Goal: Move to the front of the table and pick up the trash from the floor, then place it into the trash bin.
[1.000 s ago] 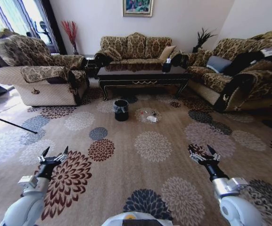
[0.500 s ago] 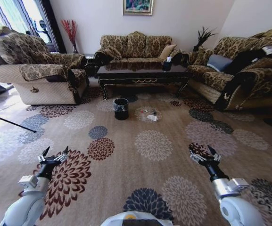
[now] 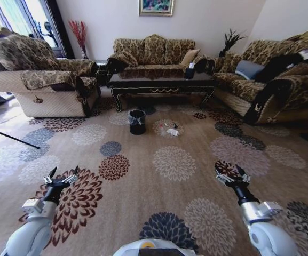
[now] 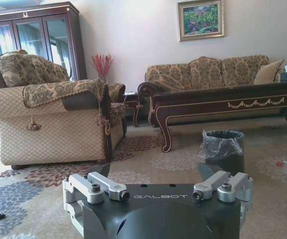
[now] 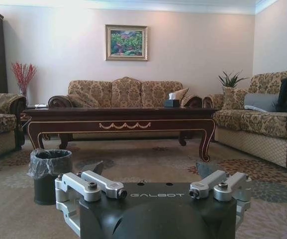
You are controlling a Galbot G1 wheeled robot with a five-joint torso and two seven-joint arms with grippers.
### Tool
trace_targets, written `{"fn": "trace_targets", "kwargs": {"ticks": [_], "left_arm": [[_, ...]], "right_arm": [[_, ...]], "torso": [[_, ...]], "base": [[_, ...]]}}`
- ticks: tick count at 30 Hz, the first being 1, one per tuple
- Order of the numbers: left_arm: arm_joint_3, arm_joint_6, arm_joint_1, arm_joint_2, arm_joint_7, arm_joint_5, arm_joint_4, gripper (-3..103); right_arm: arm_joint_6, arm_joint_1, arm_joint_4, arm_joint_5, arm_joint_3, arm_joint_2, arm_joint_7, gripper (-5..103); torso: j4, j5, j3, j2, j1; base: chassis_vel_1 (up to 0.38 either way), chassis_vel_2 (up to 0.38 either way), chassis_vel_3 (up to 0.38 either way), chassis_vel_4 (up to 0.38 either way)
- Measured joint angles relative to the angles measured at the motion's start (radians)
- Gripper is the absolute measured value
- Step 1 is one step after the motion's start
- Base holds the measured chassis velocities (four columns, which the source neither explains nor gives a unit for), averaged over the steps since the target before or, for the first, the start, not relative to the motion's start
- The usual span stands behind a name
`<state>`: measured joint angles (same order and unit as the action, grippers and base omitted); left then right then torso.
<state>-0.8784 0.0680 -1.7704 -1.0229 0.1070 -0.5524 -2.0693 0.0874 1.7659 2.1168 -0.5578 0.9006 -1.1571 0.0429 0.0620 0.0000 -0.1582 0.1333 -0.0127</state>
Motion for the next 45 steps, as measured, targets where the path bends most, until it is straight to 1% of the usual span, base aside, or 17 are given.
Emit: {"fn": "trace_targets", "kwargs": {"ticks": [7, 9, 14, 15, 20, 22, 25, 27, 30, 32, 34, 38, 40, 41, 42, 43, 45], "left_arm": [[-0.001, 0.004, -0.003, -0.001, 0.000, 0.000, 0.002, 99], [-0.001, 0.004, -0.003, -0.003, 0.000, 0.000, 0.001, 99], [-0.001, 0.008, -0.009, -0.004, 0.000, -0.001, 0.000, 99], [-0.001, 0.008, -0.009, -0.004, 0.000, -0.001, 0.000, 99], [0.000, 0.011, -0.009, -0.006, -0.001, -0.001, 0.000, 99], [0.000, 0.011, -0.009, -0.006, -0.001, -0.001, -0.001, 99], [0.001, 0.012, -0.010, -0.006, -0.001, -0.001, -0.002, 99], [0.001, 0.012, -0.011, -0.006, -0.002, -0.001, -0.002, 99], [0.000, 0.014, -0.013, -0.006, -0.003, -0.001, -0.003, 99], [0.000, 0.015, -0.013, -0.006, -0.003, -0.001, -0.004, 99], [-0.001, 0.015, -0.014, -0.006, -0.003, -0.001, -0.018, 99], [-0.001, 0.016, -0.013, -0.006, -0.005, -0.001, -0.024, 99], [-0.001, 0.018, -0.012, -0.006, -0.004, -0.002, -0.024, 99], [-0.001, 0.027, -0.012, -0.005, 0.000, -0.005, -0.024, 99], [-0.001, 0.044, -0.009, -0.005, 0.005, -0.009, -0.021, 97], [0.000, 0.048, -0.009, -0.006, 0.006, -0.009, -0.019, 99], [0.002, 0.056, -0.008, -0.006, 0.014, -0.009, -0.013, 100]], "right_arm": [[0.002, 0.003, 0.000, 0.007, -0.001, -0.007, 0.004, 100], [0.002, -0.002, -0.001, 0.010, -0.002, -0.007, 0.005, 100], [0.002, -0.004, -0.004, 0.009, -0.001, -0.006, 0.010, 100], [0.002, -0.004, -0.004, 0.009, -0.001, -0.006, 0.010, 100], [0.002, 0.004, 0.004, 0.012, -0.001, -0.013, 0.013, 100], [0.002, 0.006, 0.005, 0.012, -0.001, -0.015, 0.015, 100], [0.003, 0.014, 0.007, 0.017, -0.002, -0.022, 0.019, 100], [0.003, 0.015, 0.007, 0.018, -0.002, -0.022, 0.019, 100], [0.005, 0.019, 0.011, 0.018, -0.001, -0.021, 0.022, 100], [0.005, 0.019, 0.012, 0.018, 0.000, -0.020, 0.022, 100], [0.005, 0.018, 0.015, 0.018, -0.001, -0.017, 0.022, 100], [0.005, 0.016, 0.019, 0.022, -0.010, -0.023, 0.022, 100], [0.004, 0.016, 0.020, 0.022, -0.011, -0.024, 0.021, 100], [0.002, 0.016, 0.022, 0.023, -0.013, -0.025, 0.020, 100], [0.001, 0.017, 0.023, 0.023, -0.013, -0.026, 0.020, 100], [0.001, 0.017, 0.023, 0.023, -0.013, -0.026, 0.019, 100], [0.000, 0.018, 0.022, 0.023, -0.012, -0.024, 0.019, 100]], "torso": [[0.0000, 0.0000, 0.018, -0.024, 0.005], [0.0000, -0.0001, 0.029, -0.036, 0.007], [-0.0001, 0.0000, 0.045, -0.055, 0.009], [-0.0001, 0.0000, 0.045, -0.055, 0.009], [0.0000, 0.0000, 0.066, -0.078, 0.012], [0.0000, 0.0000, 0.069, -0.082, 0.012], [0.0000, 0.0000, 0.085, -0.098, 0.012], [0.0000, 0.0000, 0.087, -0.101, 0.012], [0.0000, 0.0000, 0.102, -0.117, 0.012], [0.0000, 0.0000, 0.105, -0.119, 0.012], [0.0000, 0.0000, 0.116, -0.131, 0.012], [0.0000, 0.0003, 0.128, -0.134, 0.013], [0.0000, 0.0001, 0.129, -0.134, 0.013], [0.0000, -0.0001, 0.130, -0.134, 0.013], [0.0000, 0.0000, 0.130, -0.134, 0.013], [0.0000, 0.0000, 0.130, -0.134, 0.013], [0.0000, -0.0001, 0.130, -0.134, 0.013]], "base": [[0.000, 0.000, 0.000, 0.000], [0.000, 0.000, 0.000, 0.000], [0.000, 0.000, 0.000, 0.000], [0.000, 0.000, 0.000, 0.000], [0.000, 0.000, 0.000, 0.000], [0.000, 0.000, 0.000, 0.000], [0.000, 0.000, 0.000, 0.000], [0.000, 0.000, 0.000, 0.000], [0.000, 0.000, 0.000, 0.000], [0.000, 0.000, 0.000, 0.000], [0.000, 0.000, 0.000, 0.000], [0.000, 0.000, 0.000, 0.000], [0.000, 0.000, 0.000, 0.000], [0.000, 0.000, 0.000, 0.000], [0.000, 0.000, 0.000, 0.000], [0.000, 0.000, 0.000, 0.000], [0.000, 0.000, 0.000, 0.000]]}}
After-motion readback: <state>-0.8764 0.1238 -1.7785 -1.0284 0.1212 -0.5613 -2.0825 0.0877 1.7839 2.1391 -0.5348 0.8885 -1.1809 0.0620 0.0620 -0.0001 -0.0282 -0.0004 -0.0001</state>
